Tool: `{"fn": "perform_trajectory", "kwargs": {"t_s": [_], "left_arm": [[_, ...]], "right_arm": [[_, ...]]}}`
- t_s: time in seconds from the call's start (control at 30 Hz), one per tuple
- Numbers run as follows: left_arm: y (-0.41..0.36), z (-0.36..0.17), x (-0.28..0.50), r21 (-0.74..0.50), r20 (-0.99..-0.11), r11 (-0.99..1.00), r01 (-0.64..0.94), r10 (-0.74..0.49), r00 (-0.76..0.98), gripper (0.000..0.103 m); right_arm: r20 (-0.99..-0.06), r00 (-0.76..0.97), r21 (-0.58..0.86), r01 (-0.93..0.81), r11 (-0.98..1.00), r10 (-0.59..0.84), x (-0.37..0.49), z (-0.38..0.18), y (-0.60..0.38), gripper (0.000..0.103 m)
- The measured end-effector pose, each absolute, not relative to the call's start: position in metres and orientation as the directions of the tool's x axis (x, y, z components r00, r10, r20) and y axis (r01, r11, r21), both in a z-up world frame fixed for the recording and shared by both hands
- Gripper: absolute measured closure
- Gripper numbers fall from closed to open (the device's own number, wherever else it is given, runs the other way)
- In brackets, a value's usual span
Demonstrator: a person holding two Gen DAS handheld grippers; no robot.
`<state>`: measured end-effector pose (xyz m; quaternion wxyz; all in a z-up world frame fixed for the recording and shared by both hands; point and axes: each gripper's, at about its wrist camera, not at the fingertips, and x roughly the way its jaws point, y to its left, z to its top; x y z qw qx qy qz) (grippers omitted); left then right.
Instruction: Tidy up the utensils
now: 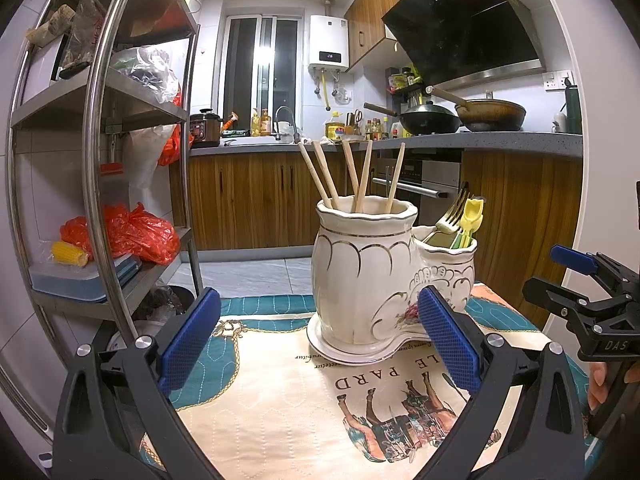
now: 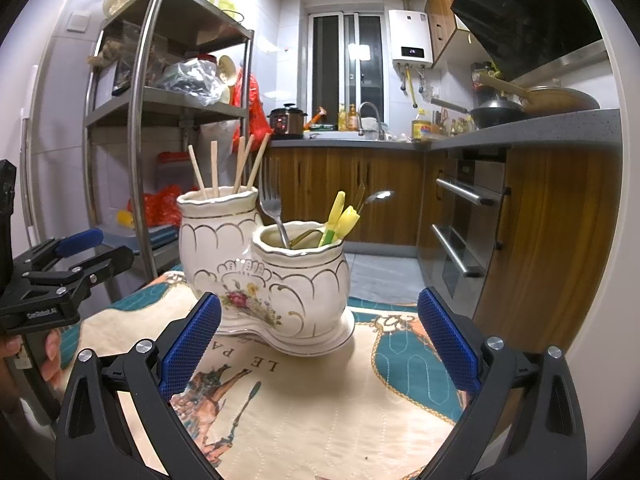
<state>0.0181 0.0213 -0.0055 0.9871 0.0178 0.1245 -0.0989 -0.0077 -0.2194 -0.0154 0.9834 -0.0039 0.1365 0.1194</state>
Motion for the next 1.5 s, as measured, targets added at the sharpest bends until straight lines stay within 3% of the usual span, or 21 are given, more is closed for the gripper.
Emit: {"fn": "perform_trajectory", "kwargs": {"t_s": [1.5], "left_arm": [[0.0246,-0.0068,0.0171,0.009,-0.255,0.982,0.189,-0.181,0.950,0.006]], "right_arm": [[-0.272,0.934,0.025,-0.236,0.971,0.234,-0.0074,-0.0147,-0.2207,0.005]]}}
